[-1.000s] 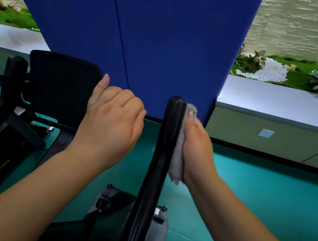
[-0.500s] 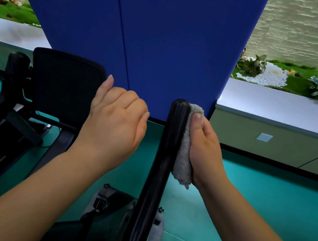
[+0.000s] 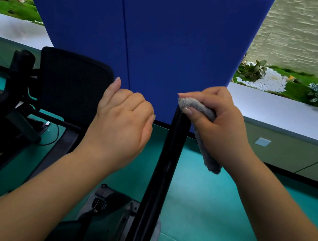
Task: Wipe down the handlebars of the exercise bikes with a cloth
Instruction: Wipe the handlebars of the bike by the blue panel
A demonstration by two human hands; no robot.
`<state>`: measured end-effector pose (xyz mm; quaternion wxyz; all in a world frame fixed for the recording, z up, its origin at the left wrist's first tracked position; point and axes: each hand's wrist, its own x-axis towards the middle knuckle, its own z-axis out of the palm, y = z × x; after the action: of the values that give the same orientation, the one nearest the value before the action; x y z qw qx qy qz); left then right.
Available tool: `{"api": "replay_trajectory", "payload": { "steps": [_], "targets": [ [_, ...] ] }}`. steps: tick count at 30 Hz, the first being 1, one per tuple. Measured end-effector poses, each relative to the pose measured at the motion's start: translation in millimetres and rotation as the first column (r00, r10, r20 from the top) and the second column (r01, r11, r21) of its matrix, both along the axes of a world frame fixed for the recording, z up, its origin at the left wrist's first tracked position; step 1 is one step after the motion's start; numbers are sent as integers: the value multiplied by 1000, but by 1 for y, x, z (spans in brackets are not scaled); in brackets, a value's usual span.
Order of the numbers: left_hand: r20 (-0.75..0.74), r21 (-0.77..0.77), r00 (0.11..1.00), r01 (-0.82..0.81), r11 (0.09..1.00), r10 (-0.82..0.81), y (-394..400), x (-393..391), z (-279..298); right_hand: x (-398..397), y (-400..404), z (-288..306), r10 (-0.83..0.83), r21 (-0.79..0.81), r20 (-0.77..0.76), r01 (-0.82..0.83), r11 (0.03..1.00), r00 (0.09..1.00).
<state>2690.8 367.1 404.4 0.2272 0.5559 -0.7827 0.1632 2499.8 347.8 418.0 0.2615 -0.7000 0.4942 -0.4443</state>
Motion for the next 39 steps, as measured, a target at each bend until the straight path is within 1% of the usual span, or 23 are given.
{"api": "replay_trajectory", "payload": {
  "steps": [2,4,6,7,9,10,13,20,23,27,31,33,39],
  "targets": [
    [-2,9,1000,2,1000,-2,0,1,0,5,-14,9,-35,31,-74,37,999,997],
    [-6,15,1000,3,1000,-3,1,0,1,8,-29,19,-27,80,-172,41,996,985],
    [-7,22,1000,7,1000,-7,2,0,1,7,-33,21,-10,114,-206,34,993,978],
    [-7,23,1000,10,1000,-10,2,0,1,6,-30,19,-17,109,-192,38,993,981],
    [-7,20,1000,14,1000,-14,2,1,1,1,-15,7,-47,72,-83,53,996,995],
    [-9,19,1000,16,1000,-16,1,1,1,-1,-5,0,-64,39,-26,65,997,998],
    [-16,14,1000,18,1000,-18,1,2,0,-7,11,-15,-90,-47,76,93,995,993],
    [-19,6,1000,11,1000,-11,0,1,-1,8,-11,-8,-162,-23,212,170,985,964],
    [-19,6,1000,17,1000,-17,0,2,-1,8,14,-23,-159,-96,230,185,978,960],
    [-24,-2,1000,12,1000,-12,0,2,-1,11,40,-43,-116,-201,159,147,969,980],
    [-24,9,1000,20,1000,-19,0,4,0,12,26,-31,-145,-266,135,177,948,980],
    [-28,20,999,31,999,-30,1,4,1,13,28,-33,-144,-262,119,171,950,982],
    [-49,43,995,93,995,-91,5,9,3,13,67,-68,-56,-251,-14,50,967,998]
  ]
}}
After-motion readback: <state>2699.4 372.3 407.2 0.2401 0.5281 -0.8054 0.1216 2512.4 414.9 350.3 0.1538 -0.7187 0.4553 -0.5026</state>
